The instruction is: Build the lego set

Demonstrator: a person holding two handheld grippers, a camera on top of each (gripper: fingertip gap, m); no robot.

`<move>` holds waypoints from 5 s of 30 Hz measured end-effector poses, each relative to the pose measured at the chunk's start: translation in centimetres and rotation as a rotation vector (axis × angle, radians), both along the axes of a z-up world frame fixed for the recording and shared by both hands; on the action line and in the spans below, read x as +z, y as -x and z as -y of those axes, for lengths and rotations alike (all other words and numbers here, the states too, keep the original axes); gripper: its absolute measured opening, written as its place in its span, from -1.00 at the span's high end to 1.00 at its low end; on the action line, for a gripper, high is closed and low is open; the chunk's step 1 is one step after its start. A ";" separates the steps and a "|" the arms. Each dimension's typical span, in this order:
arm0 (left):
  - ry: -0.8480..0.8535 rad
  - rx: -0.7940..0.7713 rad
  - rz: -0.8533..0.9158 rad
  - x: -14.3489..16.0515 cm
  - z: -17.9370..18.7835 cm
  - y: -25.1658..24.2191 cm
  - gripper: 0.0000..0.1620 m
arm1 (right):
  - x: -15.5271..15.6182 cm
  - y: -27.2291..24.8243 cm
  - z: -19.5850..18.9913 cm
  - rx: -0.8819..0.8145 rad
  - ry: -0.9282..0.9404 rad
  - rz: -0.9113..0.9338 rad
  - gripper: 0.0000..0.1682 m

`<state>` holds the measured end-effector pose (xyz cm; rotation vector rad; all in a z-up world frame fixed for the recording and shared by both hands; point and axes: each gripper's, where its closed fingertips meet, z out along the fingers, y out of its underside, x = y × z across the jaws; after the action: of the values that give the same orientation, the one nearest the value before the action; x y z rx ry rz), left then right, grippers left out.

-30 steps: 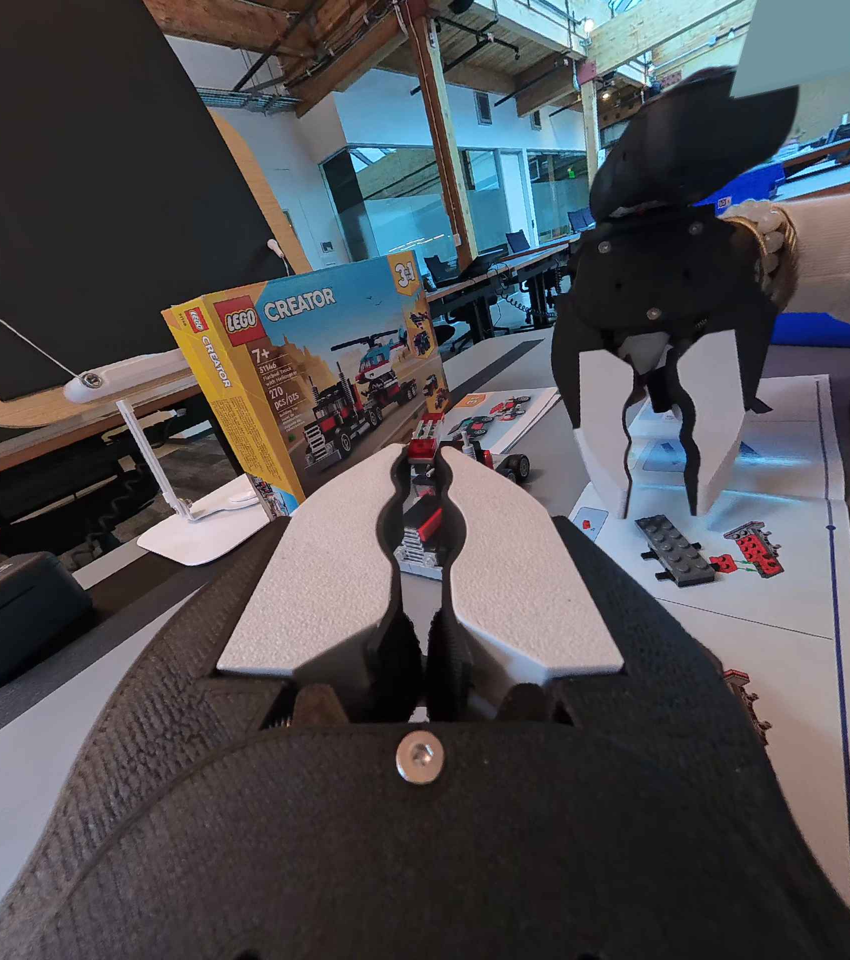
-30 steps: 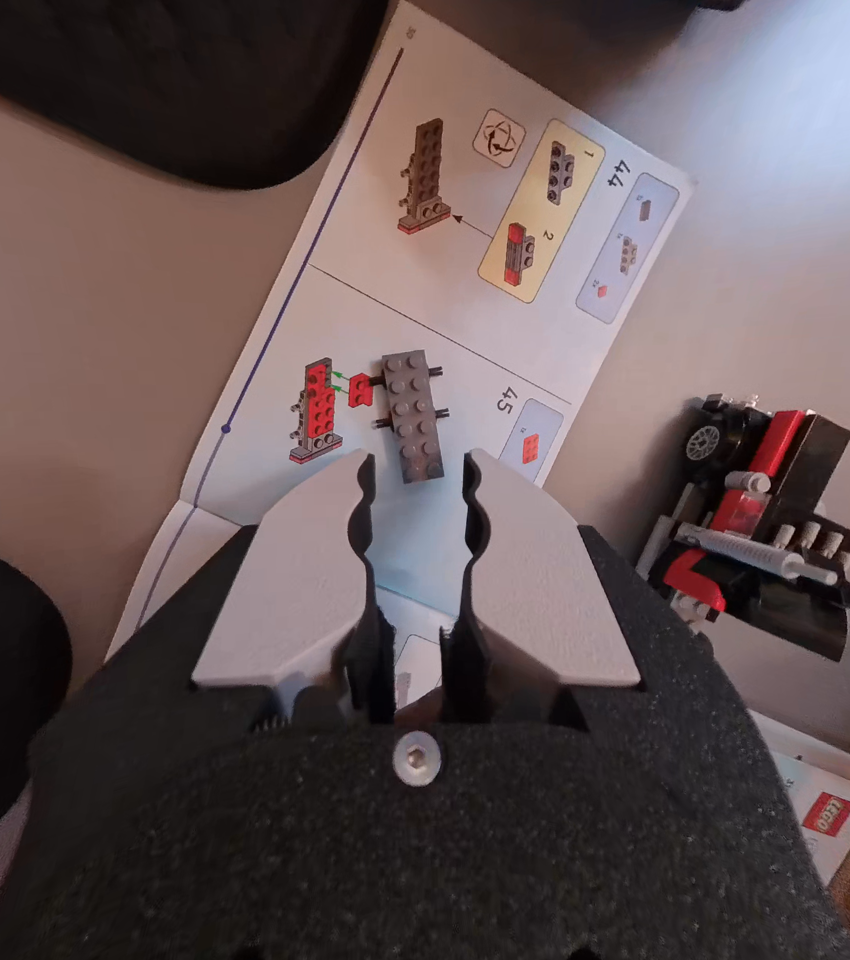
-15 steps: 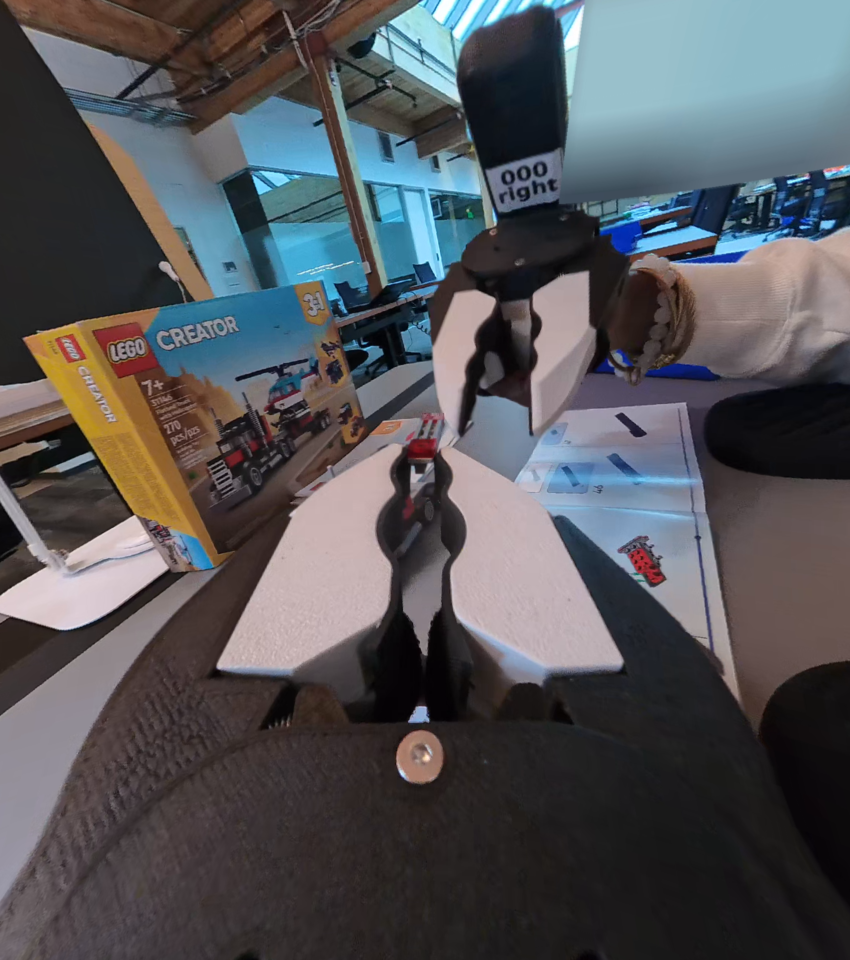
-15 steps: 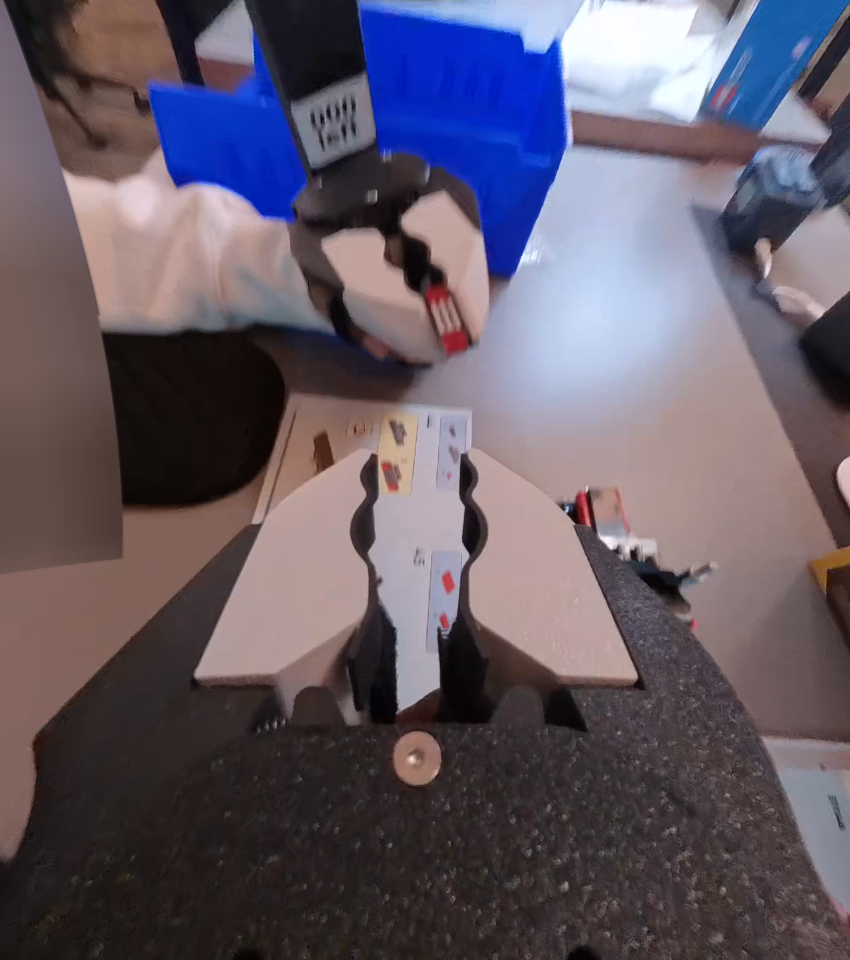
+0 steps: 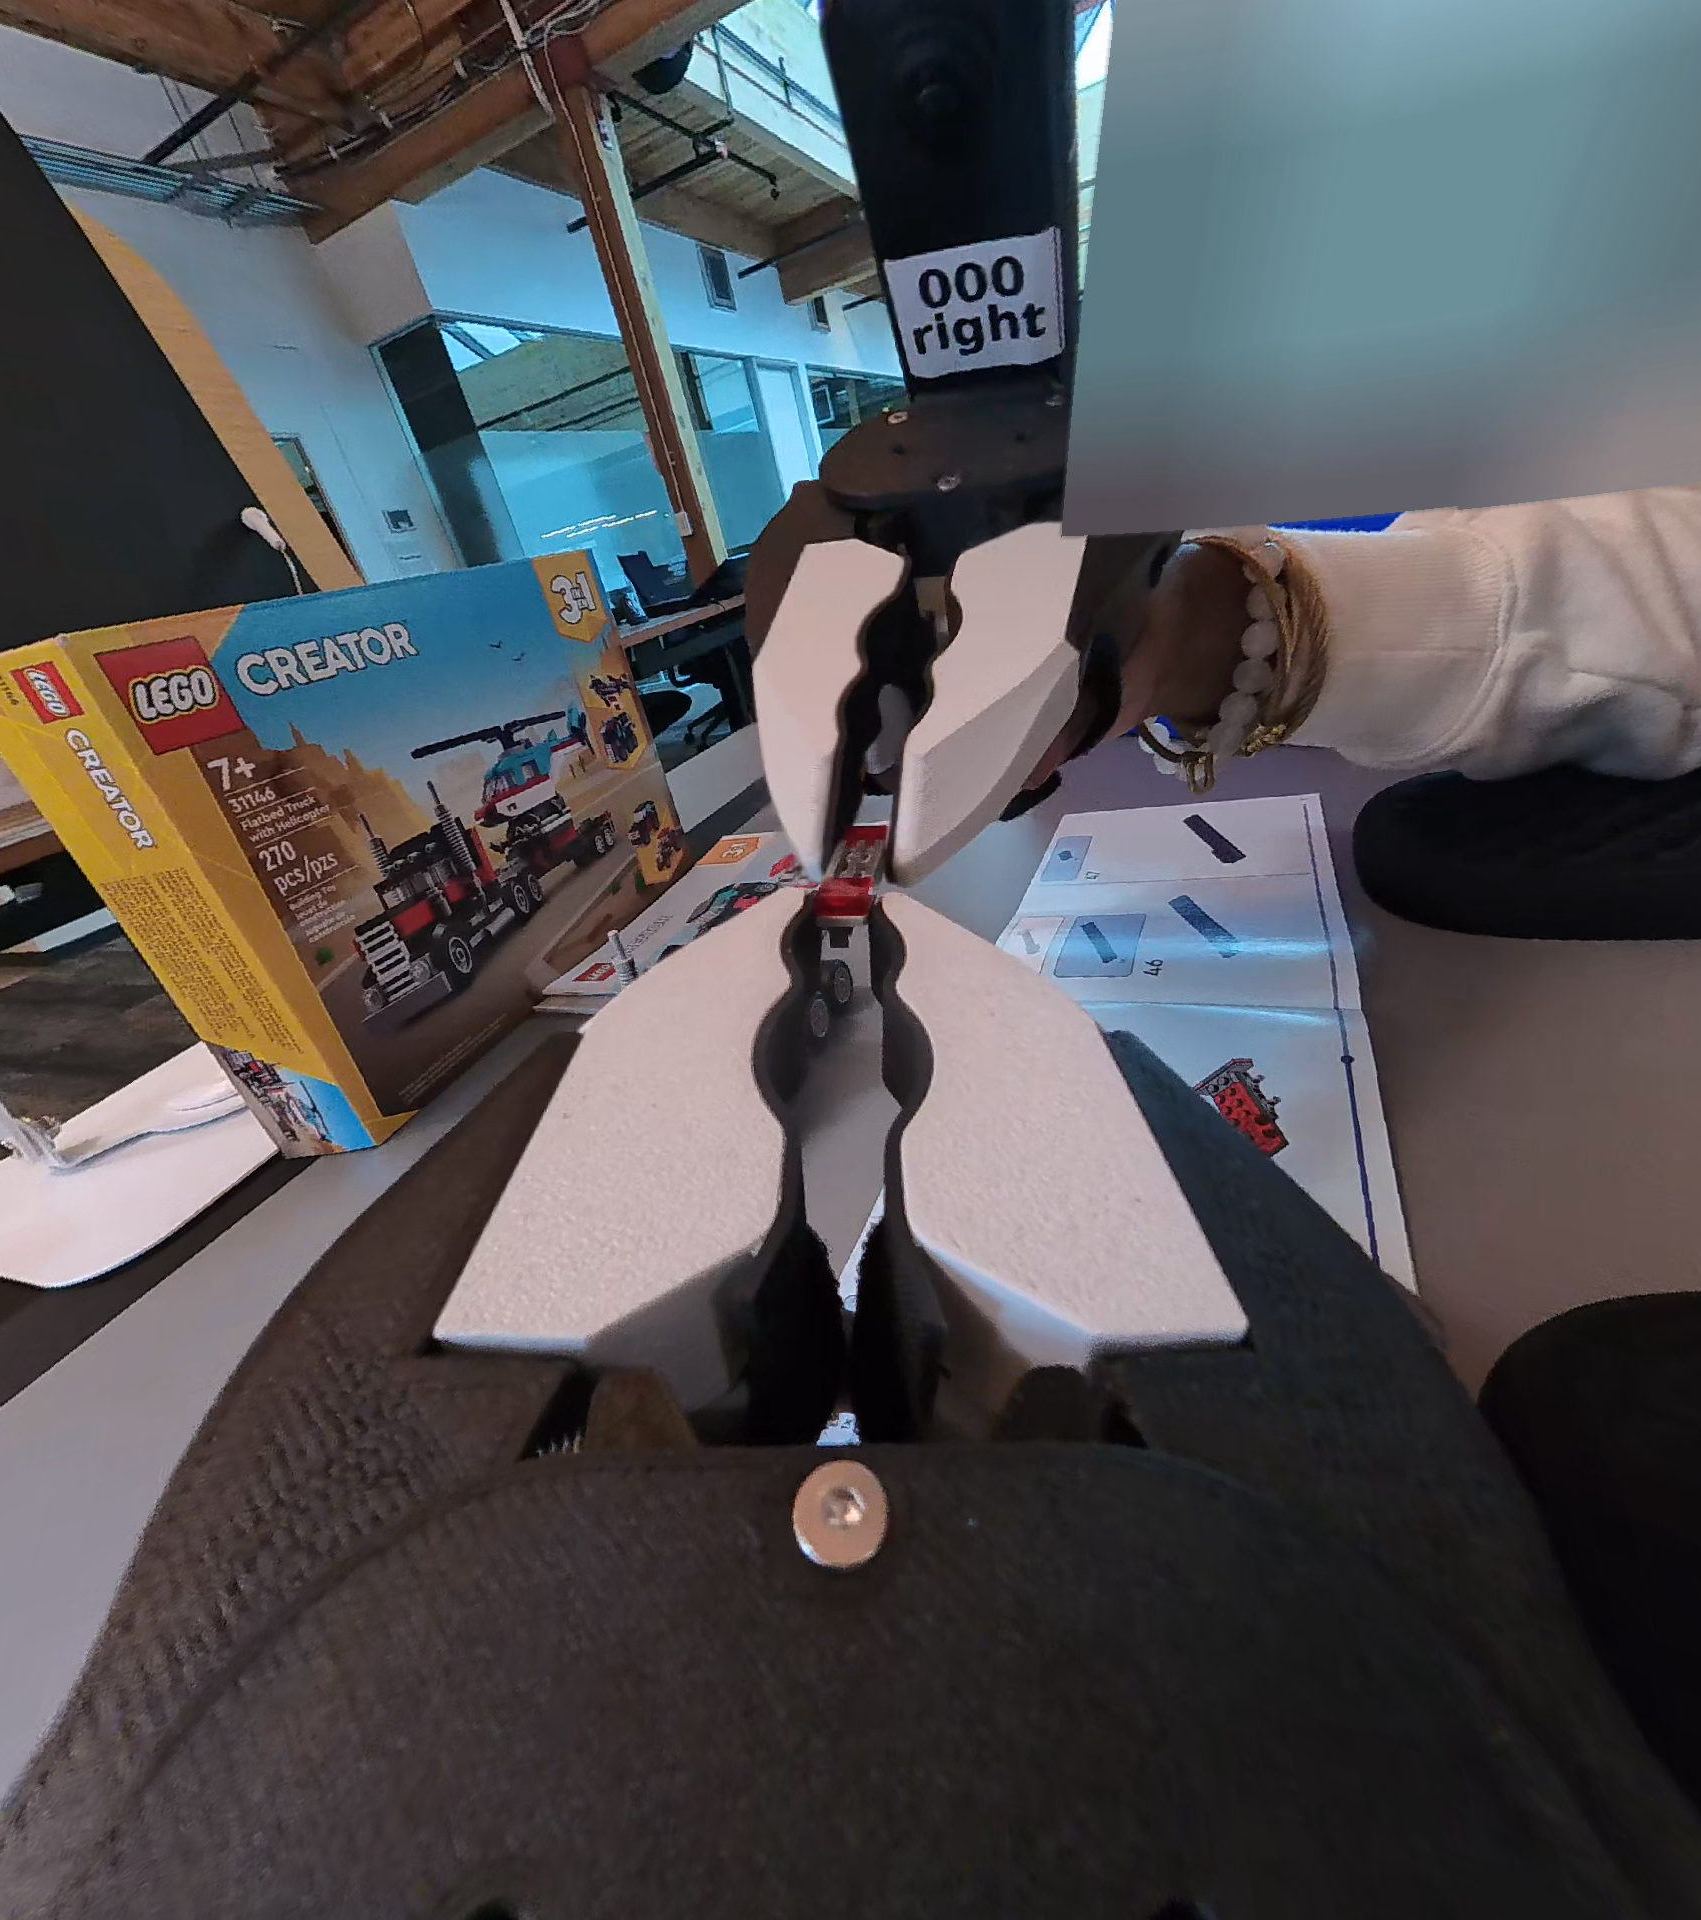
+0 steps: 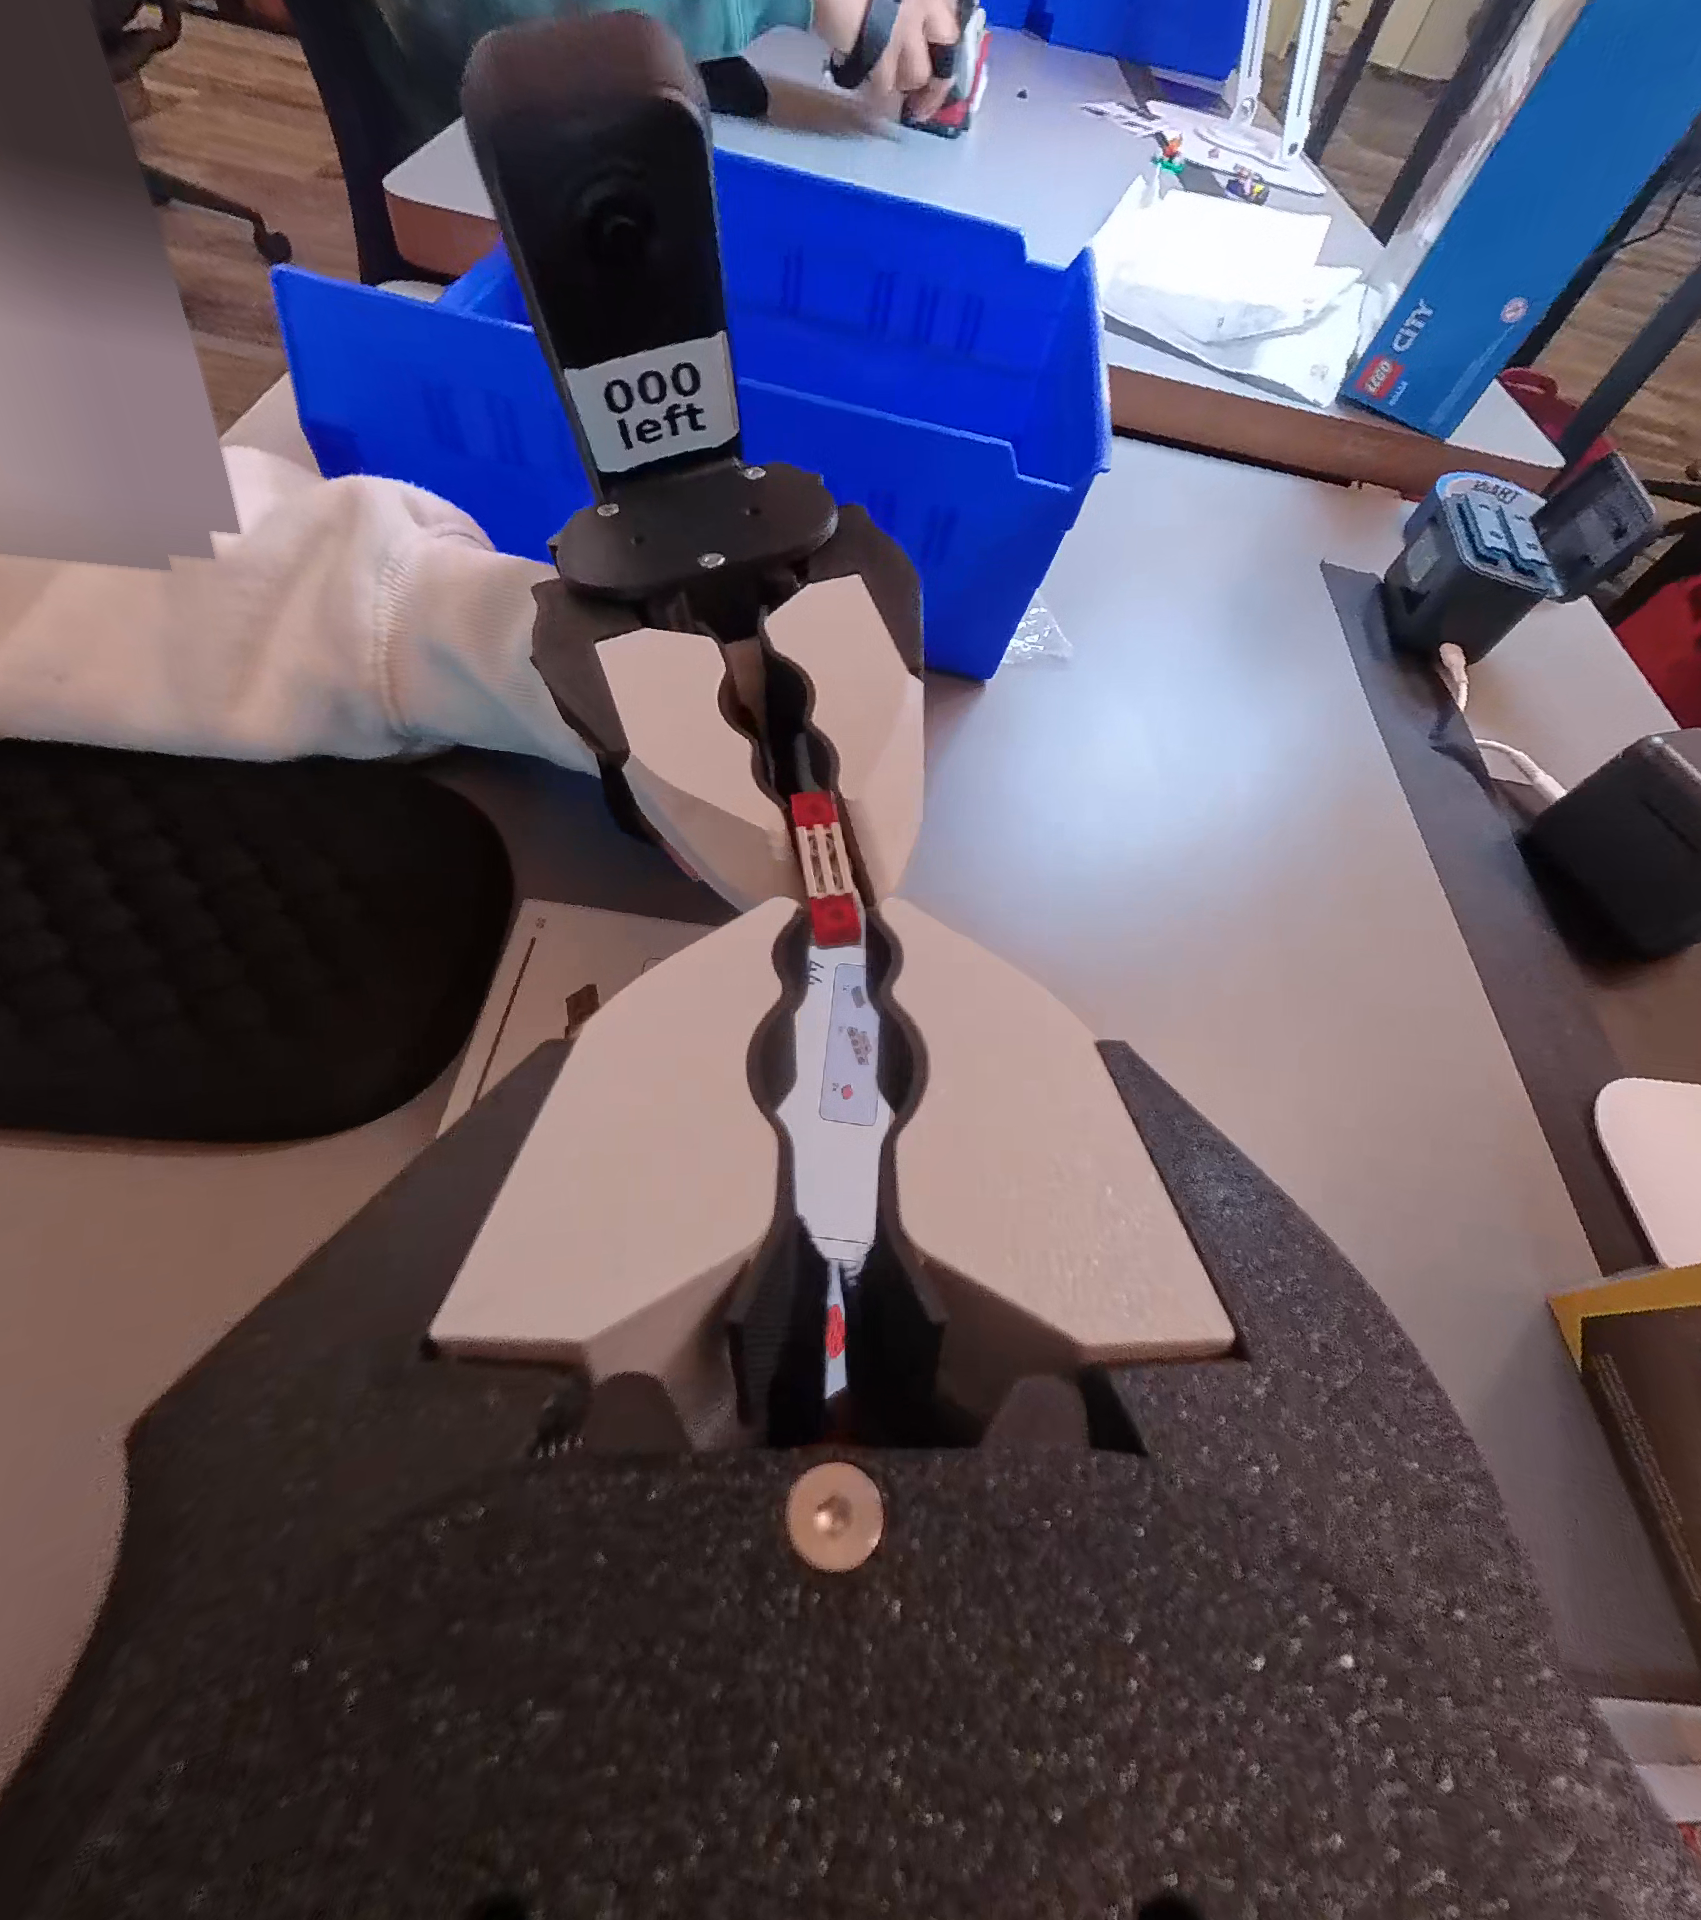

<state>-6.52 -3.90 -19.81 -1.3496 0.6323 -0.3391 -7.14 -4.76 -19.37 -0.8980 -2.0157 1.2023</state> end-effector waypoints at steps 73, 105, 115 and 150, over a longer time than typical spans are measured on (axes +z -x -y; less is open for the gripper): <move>-0.032 0.104 0.061 0.8 -0.3 2.1 0.92 | -10.6 -5.6 0.7 -0.103 0.048 0.796 0.38; -0.031 0.067 0.025 0.4 -0.5 0.7 0.94 | 0.9 -2.5 -2.6 -0.051 0.257 0.003 0.71; -0.213 0.486 -0.604 -0.5 -2.3 1.6 0.93 | -0.1 0.2 -2.8 -0.255 0.502 0.159 0.35; -0.266 0.519 -0.780 -0.6 -2.5 0.9 0.94 | -1.4 0.8 -2.2 -0.258 0.479 0.139 0.60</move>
<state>-7.42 -1.36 -20.38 -1.3120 0.8885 0.7052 -7.97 -2.55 -20.75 -1.4582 -1.6667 1.5321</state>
